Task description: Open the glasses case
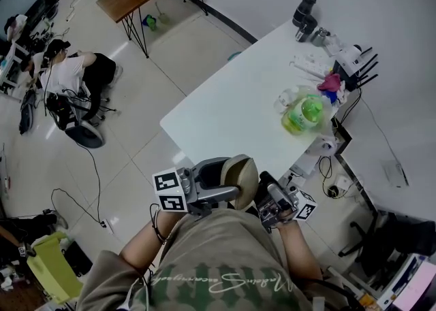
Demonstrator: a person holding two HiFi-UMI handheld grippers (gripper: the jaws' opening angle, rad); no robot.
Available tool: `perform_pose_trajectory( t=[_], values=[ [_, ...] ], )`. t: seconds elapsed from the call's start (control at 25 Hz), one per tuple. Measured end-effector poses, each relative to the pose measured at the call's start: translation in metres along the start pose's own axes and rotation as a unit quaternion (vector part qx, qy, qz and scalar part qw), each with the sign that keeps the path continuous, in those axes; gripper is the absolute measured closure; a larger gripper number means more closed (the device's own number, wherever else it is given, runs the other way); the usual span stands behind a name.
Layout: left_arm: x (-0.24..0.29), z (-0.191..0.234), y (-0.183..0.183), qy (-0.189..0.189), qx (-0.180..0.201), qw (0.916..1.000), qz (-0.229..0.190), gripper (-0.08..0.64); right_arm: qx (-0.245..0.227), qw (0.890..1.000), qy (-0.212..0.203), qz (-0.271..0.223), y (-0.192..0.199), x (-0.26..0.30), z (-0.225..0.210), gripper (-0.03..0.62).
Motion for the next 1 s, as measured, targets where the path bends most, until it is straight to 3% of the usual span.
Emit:
perform_pose_trajectory(
  t=[0.16,0.24,0.36,0.48,0.6,0.68,0.72,0.8,0.88,0.96,1.0],
  values=[
    [0.005,-0.002,0.023,-0.007,-0.03,0.999,0.032,0.202,0.002,0.998,0.031,0.052,0.023,0.003,-0.012,0.41],
    [0.005,0.002,0.034,-0.025,-0.045,0.9974,0.049,0.235,0.023,0.998,0.048,0.036,0.027,-0.003,-0.023,0.41],
    [0.002,0.015,0.042,-0.057,-0.103,0.9927,0.028,0.235,0.042,0.998,0.045,0.009,0.021,-0.012,-0.026,0.41],
    [-0.008,0.03,0.042,-0.079,-0.177,0.981,-0.01,0.239,0.005,0.998,0.049,0.042,0.026,-0.005,-0.023,0.408],
    [-0.012,0.041,0.044,-0.095,-0.251,0.962,-0.052,0.241,-0.067,0.992,0.067,0.08,0.027,0.007,-0.016,0.403],
    [-0.013,0.047,0.046,-0.114,-0.27,0.9538,-0.067,0.241,-0.135,0.978,0.102,0.125,0.031,0.014,-0.016,0.289],
    [-0.013,0.05,0.046,-0.126,-0.267,0.9528,-0.069,0.241,-0.176,0.963,0.128,0.158,0.036,0.018,-0.018,0.267],
    [-0.012,0.055,0.043,-0.155,-0.25,0.9532,-0.068,0.241,-0.255,0.92,0.19,0.23,0.047,0.024,-0.029,0.238],
    [-0.007,0.057,0.038,-0.18,-0.223,0.9561,-0.06,0.241,-0.308,0.881,0.246,0.261,0.054,0.028,-0.04,0.219],
    [-0.001,0.056,0.035,-0.192,-0.186,0.9626,-0.042,0.241,-0.322,0.865,0.284,0.26,0.054,0.028,-0.049,0.221],
    [0.0,0.055,0.035,-0.189,-0.169,0.9668,-0.031,0.241,-0.317,0.866,0.287,0.258,0.054,0.028,-0.051,0.221]
  ],
)
Point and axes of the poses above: the fingertips, and each gripper's own axes: x forward along the fingers, z to its left, y out of its underside, the point moved 5 cm from there along -x, backward along the fingers, and after that the axes turned 10 degrees about x, right-handed, at the moved point
